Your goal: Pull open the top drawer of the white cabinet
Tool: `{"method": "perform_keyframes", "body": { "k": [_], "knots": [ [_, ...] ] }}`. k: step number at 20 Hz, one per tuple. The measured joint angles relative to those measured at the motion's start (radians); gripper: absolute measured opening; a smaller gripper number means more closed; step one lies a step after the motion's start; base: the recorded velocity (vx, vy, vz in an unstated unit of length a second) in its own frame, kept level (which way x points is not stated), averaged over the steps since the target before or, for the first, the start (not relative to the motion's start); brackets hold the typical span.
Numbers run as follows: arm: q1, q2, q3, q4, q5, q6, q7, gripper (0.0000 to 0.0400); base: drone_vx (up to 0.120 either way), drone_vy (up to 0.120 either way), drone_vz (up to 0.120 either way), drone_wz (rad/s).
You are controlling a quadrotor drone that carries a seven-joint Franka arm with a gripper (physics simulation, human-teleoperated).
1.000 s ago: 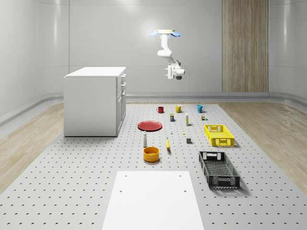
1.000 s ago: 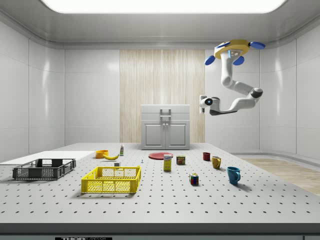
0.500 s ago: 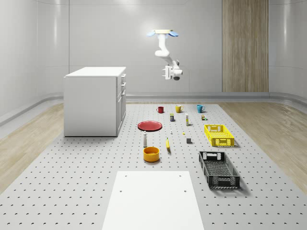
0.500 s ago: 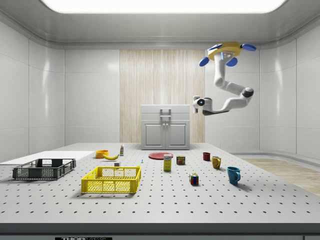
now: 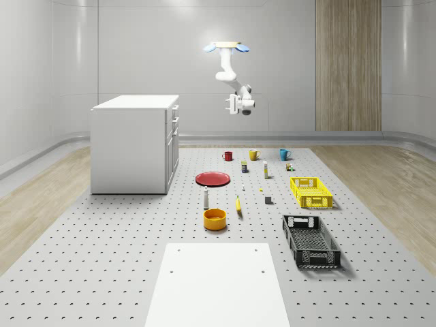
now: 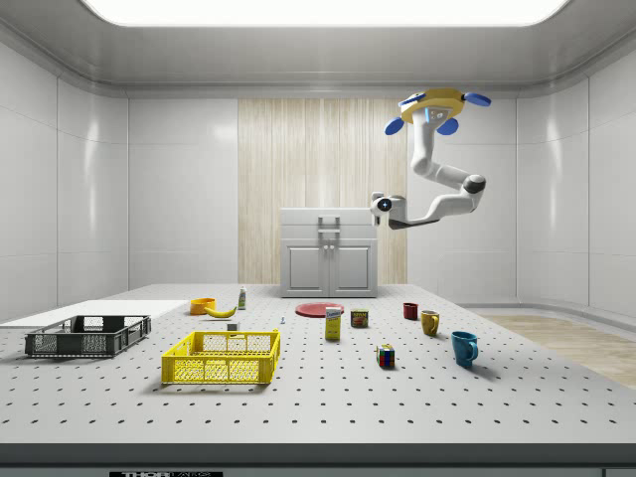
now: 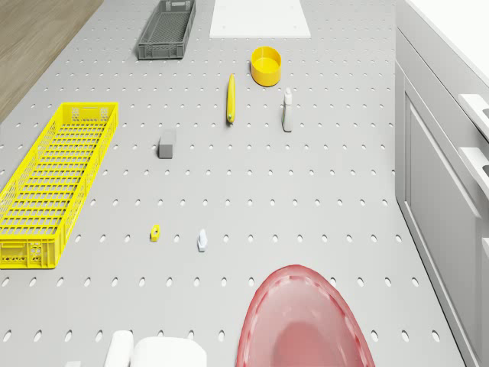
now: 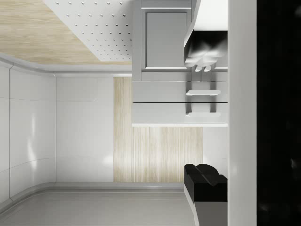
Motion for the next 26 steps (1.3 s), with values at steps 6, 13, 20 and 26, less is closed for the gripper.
{"method": "perform_keyframes", "body": {
  "k": [6,13,20,26],
  "knots": [
    [0.013,-0.014,-0.004,-0.002,-0.012,0.012,0.010,0.0305,0.120,-0.087,0.000,0.000],
    [0.026,-0.029,-0.008,-0.004,-0.024,0.025,0.020,0.0305,0.120,-0.006,0.000,0.000],
    [0.038,-0.042,-0.011,-0.005,-0.035,0.036,0.029,0.0305,0.120,-0.080,0.000,0.000],
    [0.047,-0.053,-0.014,-0.007,-0.043,0.044,0.036,0.0305,0.120,0.000,0.000,0.000]
  ]
}}
